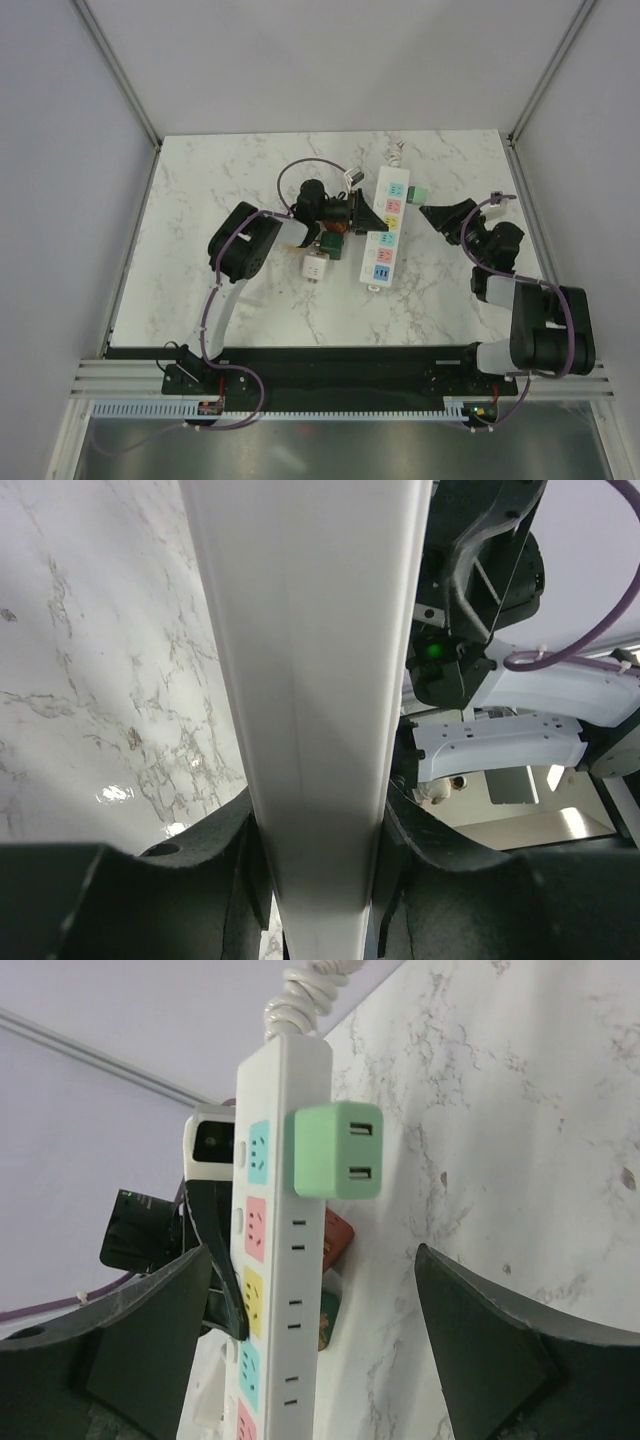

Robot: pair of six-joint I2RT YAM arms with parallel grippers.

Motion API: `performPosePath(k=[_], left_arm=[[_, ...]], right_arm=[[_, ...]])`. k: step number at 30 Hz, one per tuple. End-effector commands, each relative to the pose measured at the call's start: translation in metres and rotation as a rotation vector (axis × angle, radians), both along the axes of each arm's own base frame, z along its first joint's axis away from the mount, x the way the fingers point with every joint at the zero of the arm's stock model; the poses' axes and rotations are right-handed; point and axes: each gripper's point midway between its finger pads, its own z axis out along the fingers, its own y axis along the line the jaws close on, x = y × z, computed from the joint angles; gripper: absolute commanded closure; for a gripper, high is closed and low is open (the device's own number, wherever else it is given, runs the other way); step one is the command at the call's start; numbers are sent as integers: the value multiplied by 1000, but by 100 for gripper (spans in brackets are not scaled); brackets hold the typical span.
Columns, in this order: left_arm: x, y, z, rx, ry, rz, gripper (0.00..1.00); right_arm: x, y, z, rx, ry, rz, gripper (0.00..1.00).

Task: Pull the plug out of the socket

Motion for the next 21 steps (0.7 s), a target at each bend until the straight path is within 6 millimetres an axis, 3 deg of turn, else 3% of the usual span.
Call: performPosePath(k=[1,6,7,14,21], left_arm=[[-4,-3,15,-52,-127,-22,98],[-6,-5,15,-53,-128,-36,98],[-7,-4,15,-52,-129,-42,98],[-9,-8,14,-53,-124,-58,98],[-11,-11,10,-49,-113,-67,98]], right_arm=[[17,7,31,19,-149,74,10],[30,10,37,69,-202,106,10],[33,11,30,90,-178,112,10],[46,12,28,111,-201,127,12],[55,20,17,150,-195,148,28]])
